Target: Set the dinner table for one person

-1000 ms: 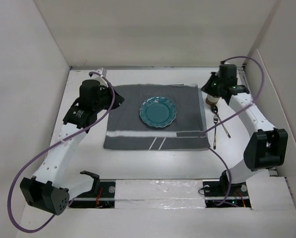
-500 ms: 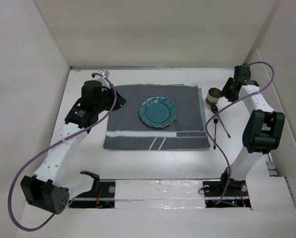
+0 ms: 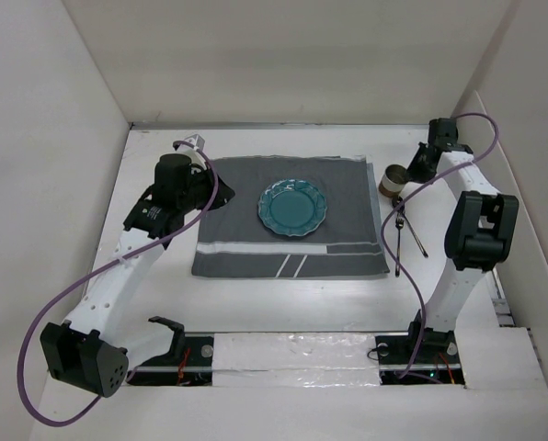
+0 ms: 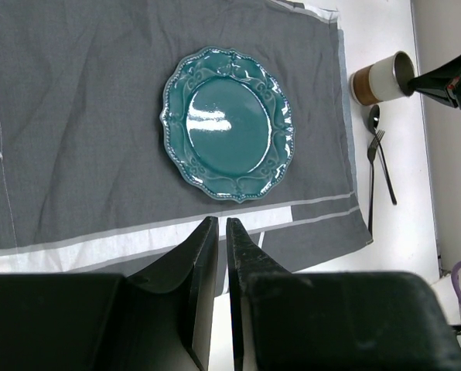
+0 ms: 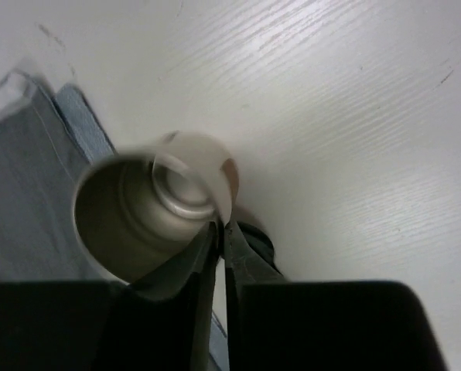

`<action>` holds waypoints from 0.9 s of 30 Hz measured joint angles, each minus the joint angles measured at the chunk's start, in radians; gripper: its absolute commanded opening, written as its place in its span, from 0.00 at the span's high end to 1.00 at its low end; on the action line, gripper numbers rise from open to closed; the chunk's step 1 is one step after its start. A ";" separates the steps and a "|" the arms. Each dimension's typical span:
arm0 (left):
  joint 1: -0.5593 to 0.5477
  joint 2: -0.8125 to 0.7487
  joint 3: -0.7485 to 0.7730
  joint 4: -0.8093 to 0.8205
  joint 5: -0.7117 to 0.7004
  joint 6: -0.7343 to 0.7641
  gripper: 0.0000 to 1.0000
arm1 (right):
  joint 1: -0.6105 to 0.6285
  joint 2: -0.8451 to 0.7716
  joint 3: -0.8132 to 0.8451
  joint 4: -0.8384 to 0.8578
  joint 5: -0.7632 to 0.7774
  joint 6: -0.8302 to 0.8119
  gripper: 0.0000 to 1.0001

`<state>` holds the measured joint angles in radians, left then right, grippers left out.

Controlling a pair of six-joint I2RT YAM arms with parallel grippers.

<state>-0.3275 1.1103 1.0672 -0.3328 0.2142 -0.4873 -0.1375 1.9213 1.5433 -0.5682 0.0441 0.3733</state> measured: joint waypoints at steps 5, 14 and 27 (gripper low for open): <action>0.000 0.000 0.000 0.000 -0.001 0.000 0.92 | 0.002 0.017 0.020 0.012 0.011 0.019 1.00; 0.000 0.002 0.000 0.000 0.000 0.000 0.91 | 0.089 -0.032 0.071 0.014 0.041 0.011 1.00; 0.000 0.009 -0.005 0.003 -0.005 -0.008 0.89 | 0.222 0.127 0.257 0.020 -0.071 0.019 1.00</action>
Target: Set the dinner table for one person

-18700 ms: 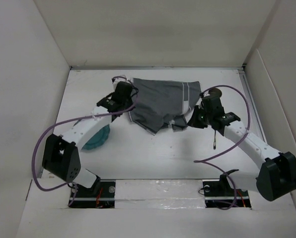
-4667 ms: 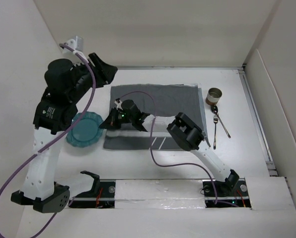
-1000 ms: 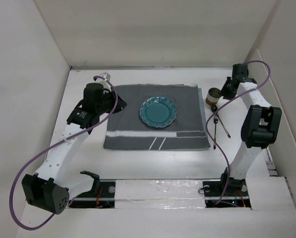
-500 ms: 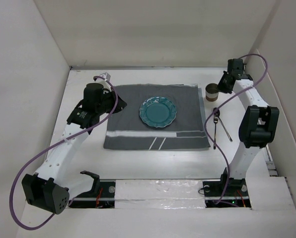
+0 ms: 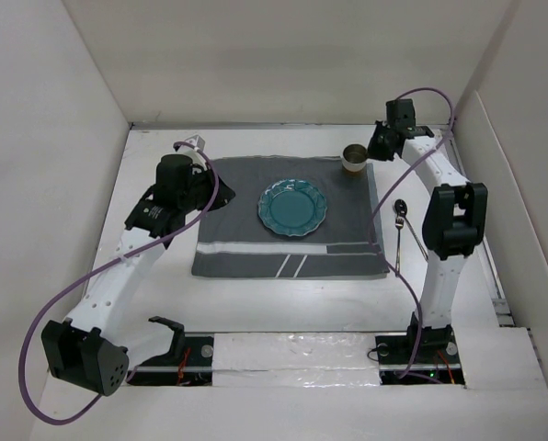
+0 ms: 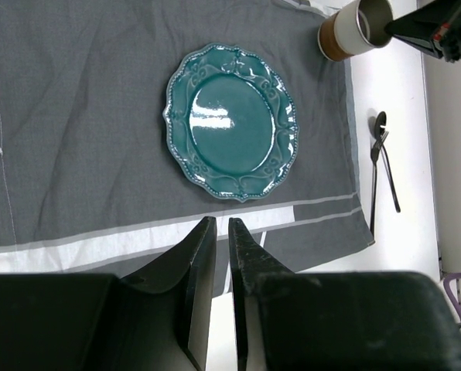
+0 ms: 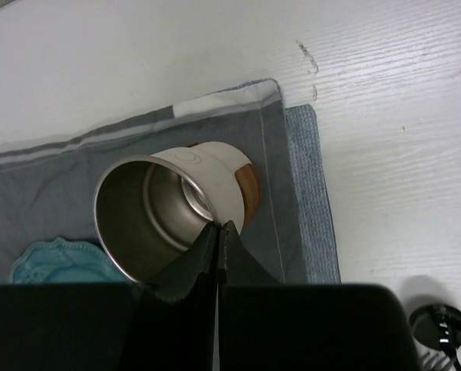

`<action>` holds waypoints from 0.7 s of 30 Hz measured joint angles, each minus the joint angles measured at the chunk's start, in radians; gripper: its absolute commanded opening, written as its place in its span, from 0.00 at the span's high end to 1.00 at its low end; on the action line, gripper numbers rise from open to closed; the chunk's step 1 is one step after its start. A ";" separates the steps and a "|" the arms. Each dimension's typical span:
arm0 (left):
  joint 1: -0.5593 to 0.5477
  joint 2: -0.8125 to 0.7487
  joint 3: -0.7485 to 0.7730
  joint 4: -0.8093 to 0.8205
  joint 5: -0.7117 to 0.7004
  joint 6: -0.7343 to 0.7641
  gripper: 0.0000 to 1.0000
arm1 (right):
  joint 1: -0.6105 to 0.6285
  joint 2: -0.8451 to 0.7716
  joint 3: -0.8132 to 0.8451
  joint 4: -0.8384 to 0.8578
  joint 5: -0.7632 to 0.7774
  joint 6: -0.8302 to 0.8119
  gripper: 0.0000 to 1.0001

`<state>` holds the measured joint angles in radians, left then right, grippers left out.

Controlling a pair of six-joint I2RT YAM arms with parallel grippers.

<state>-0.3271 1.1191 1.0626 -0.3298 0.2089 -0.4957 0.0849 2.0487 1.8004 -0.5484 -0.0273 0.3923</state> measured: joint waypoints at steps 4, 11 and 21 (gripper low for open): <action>0.000 0.000 -0.012 0.000 -0.001 -0.002 0.89 | -0.001 0.076 0.040 -0.007 -0.013 0.004 1.00; 0.000 0.000 -0.023 0.001 0.000 -0.011 0.87 | 0.000 0.091 0.041 -0.014 -0.017 0.006 0.52; 0.000 0.000 -0.023 0.001 0.002 -0.011 0.89 | -0.041 -0.291 -0.322 0.011 -0.005 0.021 1.00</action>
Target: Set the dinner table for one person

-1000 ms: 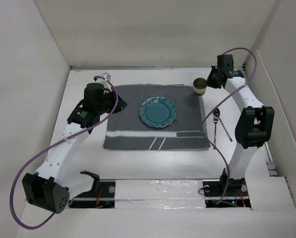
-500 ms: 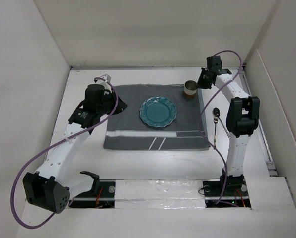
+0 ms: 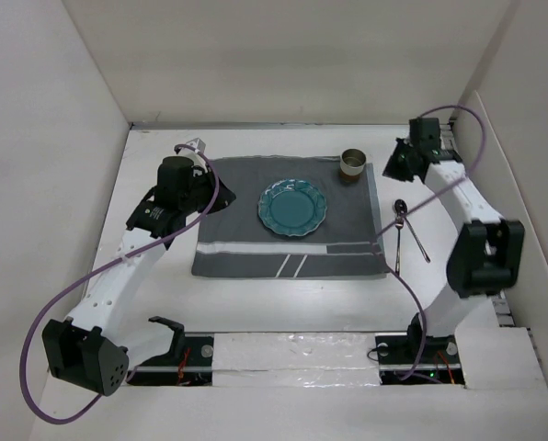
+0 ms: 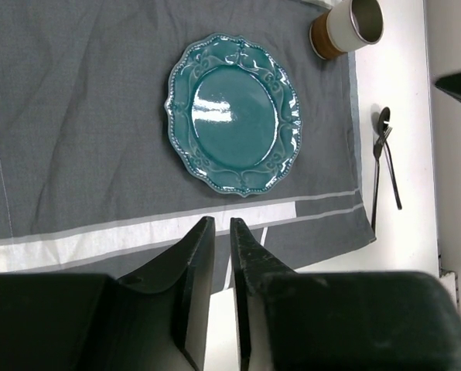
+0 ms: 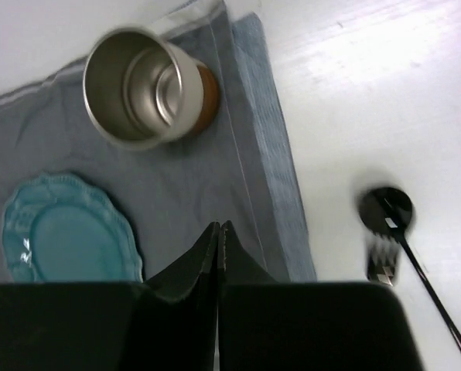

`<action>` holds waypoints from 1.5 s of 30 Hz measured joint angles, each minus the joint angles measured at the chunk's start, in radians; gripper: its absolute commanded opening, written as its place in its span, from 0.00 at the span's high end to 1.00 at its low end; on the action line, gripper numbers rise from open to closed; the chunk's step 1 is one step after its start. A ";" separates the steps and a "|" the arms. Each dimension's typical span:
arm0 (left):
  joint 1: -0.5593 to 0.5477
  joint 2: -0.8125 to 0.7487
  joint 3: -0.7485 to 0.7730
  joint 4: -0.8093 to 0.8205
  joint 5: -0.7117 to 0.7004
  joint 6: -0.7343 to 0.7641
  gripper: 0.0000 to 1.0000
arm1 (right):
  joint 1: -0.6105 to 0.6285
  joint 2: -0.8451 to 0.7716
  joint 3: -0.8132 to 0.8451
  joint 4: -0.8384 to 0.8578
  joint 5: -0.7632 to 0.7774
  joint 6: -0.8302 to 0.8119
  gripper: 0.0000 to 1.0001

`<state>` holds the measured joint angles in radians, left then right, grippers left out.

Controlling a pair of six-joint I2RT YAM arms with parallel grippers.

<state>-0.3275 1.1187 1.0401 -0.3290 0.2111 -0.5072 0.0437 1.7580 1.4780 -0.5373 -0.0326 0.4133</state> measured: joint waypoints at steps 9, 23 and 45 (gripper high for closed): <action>0.000 -0.001 -0.010 0.000 0.025 0.015 1.00 | -0.049 -0.475 -0.577 0.019 0.014 0.043 0.74; -0.011 -0.008 -0.027 0.000 0.051 0.040 0.92 | -0.093 -0.274 -0.672 -0.005 0.060 -0.023 0.67; -0.011 -0.064 -0.079 0.008 0.051 0.034 0.92 | -0.079 -0.157 -0.519 -0.028 0.158 -0.057 1.00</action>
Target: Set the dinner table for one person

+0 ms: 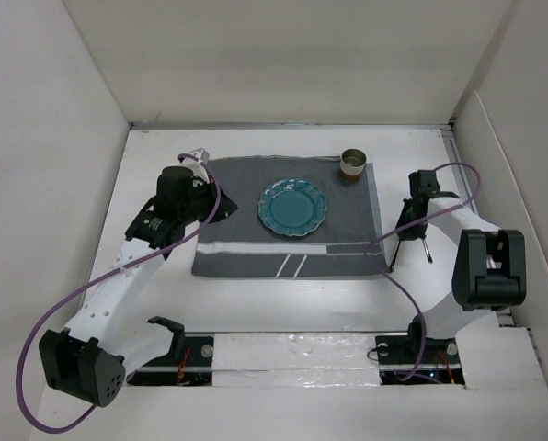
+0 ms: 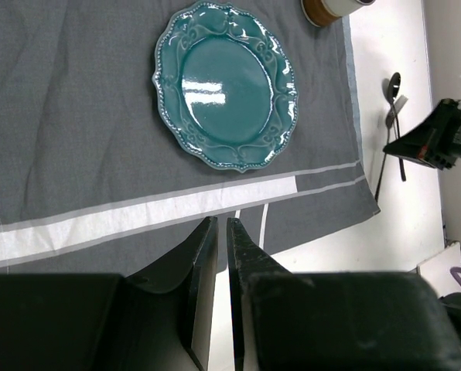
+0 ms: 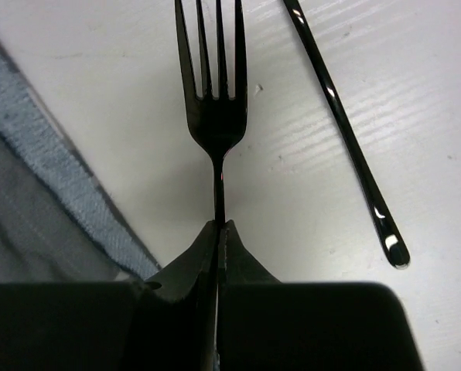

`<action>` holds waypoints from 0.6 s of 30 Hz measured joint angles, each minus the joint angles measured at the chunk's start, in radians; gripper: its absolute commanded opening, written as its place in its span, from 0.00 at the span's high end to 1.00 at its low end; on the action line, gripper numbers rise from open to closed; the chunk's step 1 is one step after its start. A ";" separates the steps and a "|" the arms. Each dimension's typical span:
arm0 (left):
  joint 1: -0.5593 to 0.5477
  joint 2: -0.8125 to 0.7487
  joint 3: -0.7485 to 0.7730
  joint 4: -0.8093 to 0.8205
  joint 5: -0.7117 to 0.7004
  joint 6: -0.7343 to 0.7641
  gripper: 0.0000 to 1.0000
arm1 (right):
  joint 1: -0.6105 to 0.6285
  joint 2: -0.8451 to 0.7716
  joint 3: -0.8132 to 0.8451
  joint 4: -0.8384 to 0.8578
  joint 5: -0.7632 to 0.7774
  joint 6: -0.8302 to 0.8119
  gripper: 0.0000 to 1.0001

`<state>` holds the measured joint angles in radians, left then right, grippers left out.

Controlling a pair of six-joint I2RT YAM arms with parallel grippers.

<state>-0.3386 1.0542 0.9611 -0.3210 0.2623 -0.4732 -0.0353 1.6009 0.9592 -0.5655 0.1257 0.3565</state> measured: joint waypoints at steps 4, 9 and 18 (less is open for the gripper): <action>0.000 0.000 0.000 -0.001 -0.001 -0.003 0.92 | 0.053 -0.132 0.039 -0.072 0.013 0.012 1.00; 0.000 0.016 0.052 -0.021 -0.001 -0.009 0.91 | 0.240 -0.209 0.190 -0.092 0.000 0.065 1.00; 0.000 0.049 0.305 -0.040 -0.011 -0.027 0.73 | 0.685 0.182 0.619 -0.064 -0.077 0.190 1.00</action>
<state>-0.3386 1.1034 1.2663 -0.3611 0.2512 -0.4999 0.6495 1.7828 1.5784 -0.6292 0.0486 0.5461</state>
